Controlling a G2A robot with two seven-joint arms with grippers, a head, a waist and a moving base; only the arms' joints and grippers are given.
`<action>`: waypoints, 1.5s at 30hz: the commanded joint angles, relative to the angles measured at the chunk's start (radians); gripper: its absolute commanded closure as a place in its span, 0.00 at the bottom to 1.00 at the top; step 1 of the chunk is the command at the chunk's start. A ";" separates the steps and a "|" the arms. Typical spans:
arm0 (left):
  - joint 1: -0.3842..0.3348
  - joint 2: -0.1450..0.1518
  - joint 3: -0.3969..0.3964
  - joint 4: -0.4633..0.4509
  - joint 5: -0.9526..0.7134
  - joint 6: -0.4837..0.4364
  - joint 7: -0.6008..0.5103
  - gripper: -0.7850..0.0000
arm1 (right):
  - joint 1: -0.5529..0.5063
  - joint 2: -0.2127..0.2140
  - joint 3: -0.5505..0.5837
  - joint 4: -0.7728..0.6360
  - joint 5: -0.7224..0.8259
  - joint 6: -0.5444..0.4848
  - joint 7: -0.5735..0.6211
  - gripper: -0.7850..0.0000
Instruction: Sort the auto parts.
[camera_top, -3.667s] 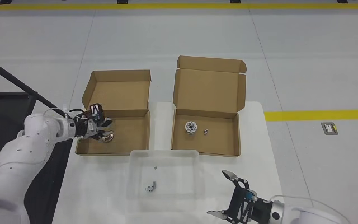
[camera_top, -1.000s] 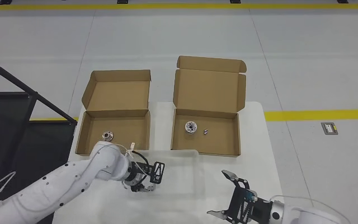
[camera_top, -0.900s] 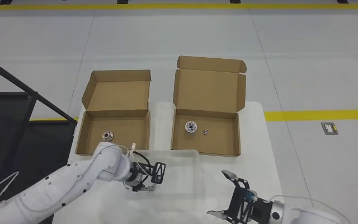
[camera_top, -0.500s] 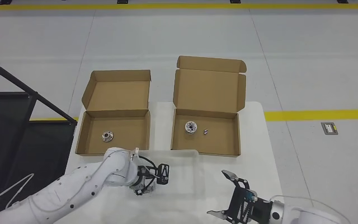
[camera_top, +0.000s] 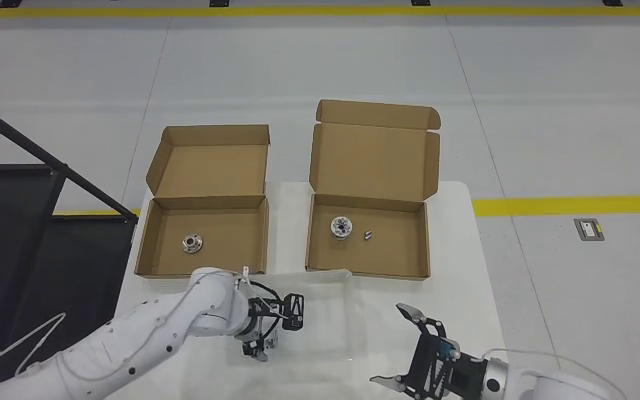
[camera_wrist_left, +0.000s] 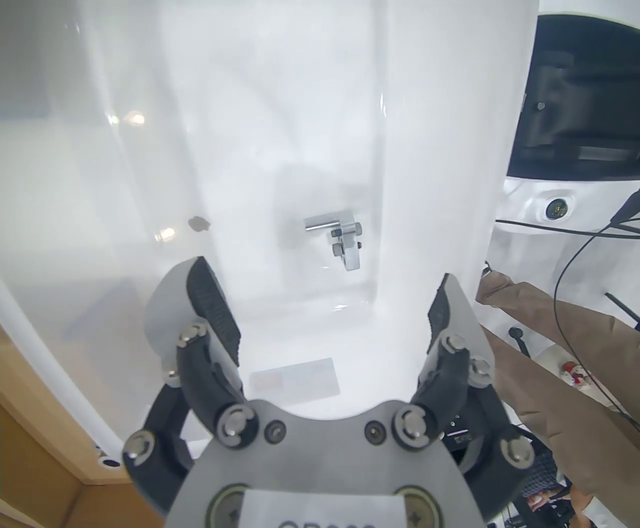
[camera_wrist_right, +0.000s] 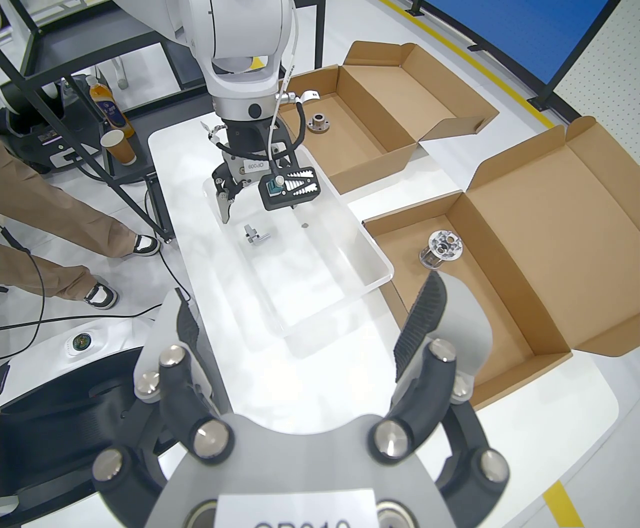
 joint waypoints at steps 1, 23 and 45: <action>0.012 0.000 -0.005 -0.006 0.020 0.013 -0.004 0.00 | 0.000 0.000 0.000 0.000 0.000 0.000 0.000 0.00; 0.089 -0.069 -0.029 0.035 0.090 0.099 -0.085 0.19 | 0.000 0.000 0.000 0.000 0.000 0.000 0.000 0.00; 0.131 -0.129 -0.085 0.133 0.152 0.103 -0.080 0.56 | 0.000 0.000 0.000 0.000 0.000 0.000 0.000 0.00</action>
